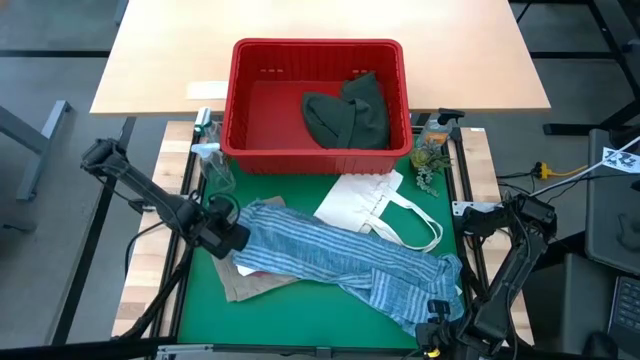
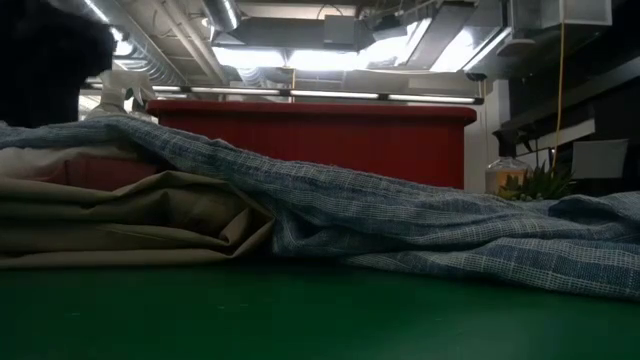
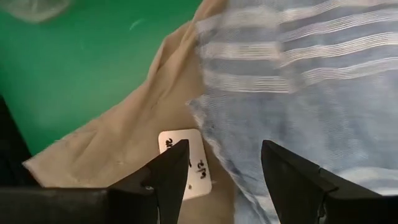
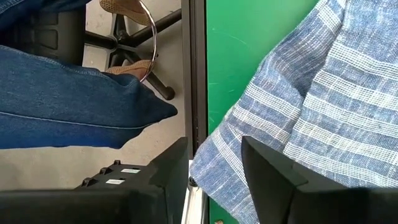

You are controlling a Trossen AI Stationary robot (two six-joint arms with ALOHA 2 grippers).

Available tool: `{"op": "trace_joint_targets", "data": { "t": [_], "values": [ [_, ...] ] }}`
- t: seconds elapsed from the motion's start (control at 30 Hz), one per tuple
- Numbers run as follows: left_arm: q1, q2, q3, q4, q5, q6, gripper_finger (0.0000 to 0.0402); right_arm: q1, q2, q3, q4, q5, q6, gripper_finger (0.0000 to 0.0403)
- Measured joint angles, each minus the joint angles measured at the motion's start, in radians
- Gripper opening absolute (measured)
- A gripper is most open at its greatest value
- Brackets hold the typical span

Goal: Fold Laundry from Bin
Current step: Fold the blue polo shirt

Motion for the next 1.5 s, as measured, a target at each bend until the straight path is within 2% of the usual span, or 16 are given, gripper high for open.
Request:
{"op": "trace_joint_targets", "data": {
  "t": [0.2,0.53,0.73,0.87,1.2,1.5],
  "values": [
    [0.000,0.000,-0.096,0.122,0.001,-0.022,0.0195,0.000,0.000,0.000,0.000,0.000,0.000,0.0149],
    [0.000,0.000,-0.267,0.424,-0.004,-0.023,0.0195,0.000,0.000,0.000,0.000,0.000,0.000,0.0149],
    [0.000,0.000,-0.294,0.503,-0.005,-0.017,0.0190,0.000,0.000,0.000,0.000,0.000,0.000,0.0149],
    [0.000,0.000,-0.295,0.512,-0.004,-0.015,0.0155,0.000,0.000,0.000,0.000,0.000,0.000,0.0149],
    [0.000,-0.053,-0.293,0.551,-0.002,-0.012,0.0011,0.000,0.000,0.000,0.000,0.000,0.000,0.0149],
    [0.000,-0.153,-0.267,0.552,-0.016,0.011,0.0004,0.000,0.000,0.000,0.000,0.001,0.000,0.0149]
  ]
}}
